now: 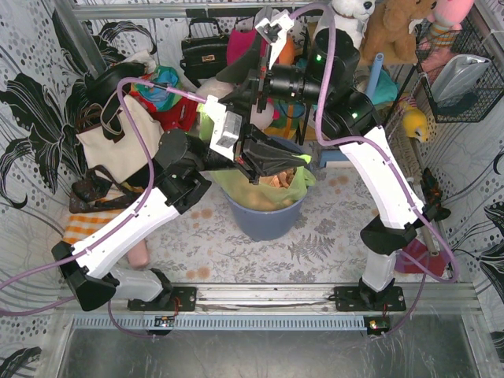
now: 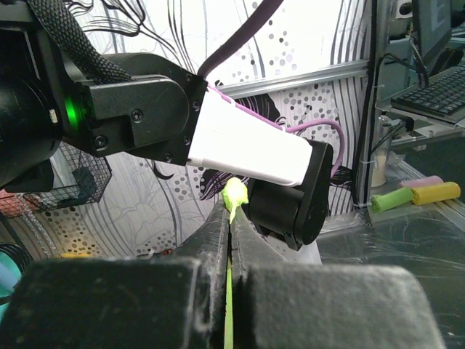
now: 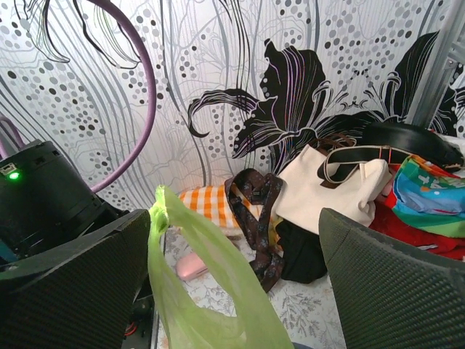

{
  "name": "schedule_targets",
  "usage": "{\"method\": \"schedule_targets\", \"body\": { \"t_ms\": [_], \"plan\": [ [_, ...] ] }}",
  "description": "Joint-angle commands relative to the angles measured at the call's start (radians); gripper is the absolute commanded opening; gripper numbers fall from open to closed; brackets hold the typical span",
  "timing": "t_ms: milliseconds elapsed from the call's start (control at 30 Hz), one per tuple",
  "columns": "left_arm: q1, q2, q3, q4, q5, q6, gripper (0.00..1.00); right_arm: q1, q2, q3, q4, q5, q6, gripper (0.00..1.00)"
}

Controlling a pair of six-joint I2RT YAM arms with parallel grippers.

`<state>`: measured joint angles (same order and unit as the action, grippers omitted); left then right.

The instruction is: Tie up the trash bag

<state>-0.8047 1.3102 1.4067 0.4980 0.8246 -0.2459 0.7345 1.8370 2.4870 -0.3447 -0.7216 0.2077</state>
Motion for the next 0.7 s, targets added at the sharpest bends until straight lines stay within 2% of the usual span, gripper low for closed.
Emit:
{"method": "schedule_targets", "body": {
  "t_ms": [0, 333, 667],
  "plan": [
    [0.017, 0.021, 0.0, -0.018, 0.029, -0.004, 0.03, 0.043, -0.039, 0.067, -0.008, -0.029, 0.003, 0.99],
    [0.016, 0.058, 0.032, -0.051, 0.077, -0.006, 0.03, 0.043, -0.046, 0.053, -0.009, -0.067, 0.006, 0.99],
    [0.017, 0.056, 0.035, -0.08, 0.073, 0.003, 0.03, 0.043, -0.014, 0.049, 0.032, -0.145, 0.05, 0.89]
  ]
}}
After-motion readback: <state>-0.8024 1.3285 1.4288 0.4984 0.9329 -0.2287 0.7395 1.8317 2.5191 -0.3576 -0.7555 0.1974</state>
